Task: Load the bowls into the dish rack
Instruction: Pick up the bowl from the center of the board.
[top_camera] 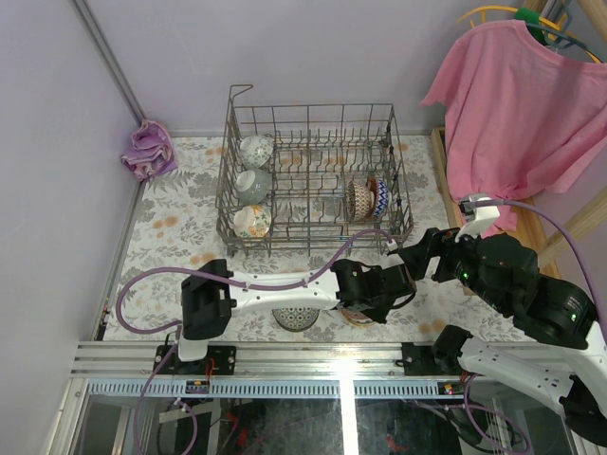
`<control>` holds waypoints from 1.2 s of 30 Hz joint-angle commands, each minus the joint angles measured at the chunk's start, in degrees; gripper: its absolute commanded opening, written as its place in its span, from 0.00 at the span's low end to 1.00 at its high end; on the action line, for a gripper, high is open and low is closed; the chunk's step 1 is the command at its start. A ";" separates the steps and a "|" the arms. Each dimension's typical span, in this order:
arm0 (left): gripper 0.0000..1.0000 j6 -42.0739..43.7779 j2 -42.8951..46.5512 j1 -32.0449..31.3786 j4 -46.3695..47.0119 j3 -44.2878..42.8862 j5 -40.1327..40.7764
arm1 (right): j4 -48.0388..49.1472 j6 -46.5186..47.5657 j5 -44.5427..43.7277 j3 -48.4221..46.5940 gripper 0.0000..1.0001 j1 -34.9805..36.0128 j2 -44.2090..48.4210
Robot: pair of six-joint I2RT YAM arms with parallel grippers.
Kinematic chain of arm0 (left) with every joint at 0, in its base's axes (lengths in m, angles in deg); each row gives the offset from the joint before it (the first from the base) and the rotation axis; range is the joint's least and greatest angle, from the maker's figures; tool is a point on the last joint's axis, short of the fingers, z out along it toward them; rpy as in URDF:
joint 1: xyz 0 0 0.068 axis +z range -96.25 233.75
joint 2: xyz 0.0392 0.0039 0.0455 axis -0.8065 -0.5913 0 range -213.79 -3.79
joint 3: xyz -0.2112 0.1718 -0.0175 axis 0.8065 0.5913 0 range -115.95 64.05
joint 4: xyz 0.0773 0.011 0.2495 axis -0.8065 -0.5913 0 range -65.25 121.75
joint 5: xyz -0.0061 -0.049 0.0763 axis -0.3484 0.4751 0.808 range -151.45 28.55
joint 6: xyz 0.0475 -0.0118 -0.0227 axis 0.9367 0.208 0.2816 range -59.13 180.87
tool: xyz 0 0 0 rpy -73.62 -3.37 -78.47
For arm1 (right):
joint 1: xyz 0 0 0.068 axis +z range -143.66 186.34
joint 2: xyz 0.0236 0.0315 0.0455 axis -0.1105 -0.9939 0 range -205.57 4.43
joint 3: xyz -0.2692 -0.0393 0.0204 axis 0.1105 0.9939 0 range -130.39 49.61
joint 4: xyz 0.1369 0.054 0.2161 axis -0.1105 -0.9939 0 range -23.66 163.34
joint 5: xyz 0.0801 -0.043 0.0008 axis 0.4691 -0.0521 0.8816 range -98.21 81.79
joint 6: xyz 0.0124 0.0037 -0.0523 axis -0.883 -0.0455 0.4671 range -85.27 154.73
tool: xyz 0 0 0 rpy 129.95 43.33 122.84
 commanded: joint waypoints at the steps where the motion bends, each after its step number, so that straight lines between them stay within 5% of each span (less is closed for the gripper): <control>1: 0.19 0.52 0.25 0.42 0.72 -2.23 0.09 | 0.57 0.19 1.59 -0.17 0.82 0.11 -0.29; 7: 0.00 0.61 0.12 0.40 0.89 -2.32 -0.18 | 0.23 0.10 1.22 -0.46 0.82 0.11 0.06; 27: 0.00 3.06 11.94 1.56 1.86 -4.00 6.75 | 3.56 -0.60 -2.84 -2.18 0.93 0.11 11.36; 36: 0.00 9.81 17.00 10.95 2.15 -15.25 2.92 | 3.47 -0.60 -2.59 -2.31 0.94 0.12 10.96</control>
